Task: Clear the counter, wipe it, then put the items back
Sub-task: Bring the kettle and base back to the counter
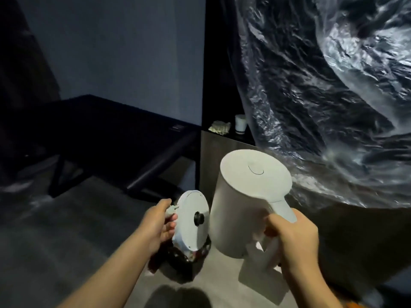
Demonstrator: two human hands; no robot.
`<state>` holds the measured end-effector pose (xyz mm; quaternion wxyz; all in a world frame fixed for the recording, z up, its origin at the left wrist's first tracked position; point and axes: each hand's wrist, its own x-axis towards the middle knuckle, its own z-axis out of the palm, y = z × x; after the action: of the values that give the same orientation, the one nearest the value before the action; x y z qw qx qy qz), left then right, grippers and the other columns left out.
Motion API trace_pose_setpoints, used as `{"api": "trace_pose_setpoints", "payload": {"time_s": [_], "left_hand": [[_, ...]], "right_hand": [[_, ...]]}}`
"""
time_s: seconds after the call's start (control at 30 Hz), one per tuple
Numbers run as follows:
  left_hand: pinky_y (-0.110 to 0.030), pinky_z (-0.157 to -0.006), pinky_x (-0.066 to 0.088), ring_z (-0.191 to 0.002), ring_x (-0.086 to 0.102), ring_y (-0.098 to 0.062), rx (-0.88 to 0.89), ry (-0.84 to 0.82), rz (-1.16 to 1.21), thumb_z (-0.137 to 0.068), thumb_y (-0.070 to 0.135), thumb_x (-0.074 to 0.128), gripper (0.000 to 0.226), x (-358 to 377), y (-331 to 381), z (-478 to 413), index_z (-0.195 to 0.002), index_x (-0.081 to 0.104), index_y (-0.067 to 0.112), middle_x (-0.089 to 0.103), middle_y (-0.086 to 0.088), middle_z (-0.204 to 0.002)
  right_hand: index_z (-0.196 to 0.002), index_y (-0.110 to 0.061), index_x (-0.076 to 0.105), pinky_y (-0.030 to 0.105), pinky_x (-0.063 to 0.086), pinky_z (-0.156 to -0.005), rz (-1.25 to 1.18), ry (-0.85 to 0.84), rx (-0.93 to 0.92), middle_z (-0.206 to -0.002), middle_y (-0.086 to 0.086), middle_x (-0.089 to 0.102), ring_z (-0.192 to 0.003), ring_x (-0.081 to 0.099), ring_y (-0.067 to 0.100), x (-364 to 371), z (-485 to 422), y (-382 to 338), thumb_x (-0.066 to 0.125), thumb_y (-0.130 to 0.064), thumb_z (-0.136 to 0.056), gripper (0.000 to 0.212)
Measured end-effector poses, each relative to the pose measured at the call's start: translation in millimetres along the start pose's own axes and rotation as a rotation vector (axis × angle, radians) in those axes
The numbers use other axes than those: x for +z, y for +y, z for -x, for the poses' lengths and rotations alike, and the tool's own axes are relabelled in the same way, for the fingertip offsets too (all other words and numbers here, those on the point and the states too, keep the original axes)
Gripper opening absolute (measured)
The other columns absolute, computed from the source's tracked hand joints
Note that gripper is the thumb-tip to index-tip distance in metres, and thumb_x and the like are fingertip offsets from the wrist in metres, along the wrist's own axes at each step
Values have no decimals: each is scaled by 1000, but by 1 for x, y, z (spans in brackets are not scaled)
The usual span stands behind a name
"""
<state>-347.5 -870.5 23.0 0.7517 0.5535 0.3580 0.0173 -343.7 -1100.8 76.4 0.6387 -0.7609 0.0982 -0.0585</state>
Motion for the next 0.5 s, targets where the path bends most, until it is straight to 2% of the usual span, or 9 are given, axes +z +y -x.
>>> {"api": "trace_pose_setpoints", "payload": {"time_s": [0.1,0.2,0.3,0.4,0.5], "left_hand": [[-12,-35,33,-37,41,-8,59,46,135,-95,30,47,28,-71,61,-8,-80,55,8,51,-3,-58],[-11,-34,34,-35,40,-7,132,94,211,-95,32,45,28,-139,112,-15,-79,54,11,51,0,-53],[-8,-35,32,-29,39,-5,157,137,294,-96,32,43,34,-198,153,-23,-71,52,11,50,2,-45],[-7,-34,30,-27,37,-6,148,161,365,-96,33,41,36,-247,181,-37,-69,50,10,47,2,-41],[-8,-33,29,-27,37,-6,133,188,432,-95,35,41,35,-292,205,-56,-72,50,9,46,1,-43]], "right_hand": [[-57,-7,57,33,38,-56,-42,-29,-57,-49,3,58,-58,51,27,70,11,-36,67,-13,-67,16],[-57,-4,58,32,36,-54,-82,-60,-99,-54,5,58,-57,48,20,134,16,-65,62,-4,-79,22],[-56,-4,56,31,34,-55,-96,-91,-122,-55,5,56,-57,46,17,190,19,-90,62,-6,-80,25],[-56,-4,56,37,33,-57,-121,-127,-136,-48,4,57,-59,46,24,249,15,-107,62,-6,-77,22],[-60,-4,58,34,31,-55,-133,-170,-146,-58,11,61,-60,47,26,307,10,-121,63,-8,-76,17]]}}
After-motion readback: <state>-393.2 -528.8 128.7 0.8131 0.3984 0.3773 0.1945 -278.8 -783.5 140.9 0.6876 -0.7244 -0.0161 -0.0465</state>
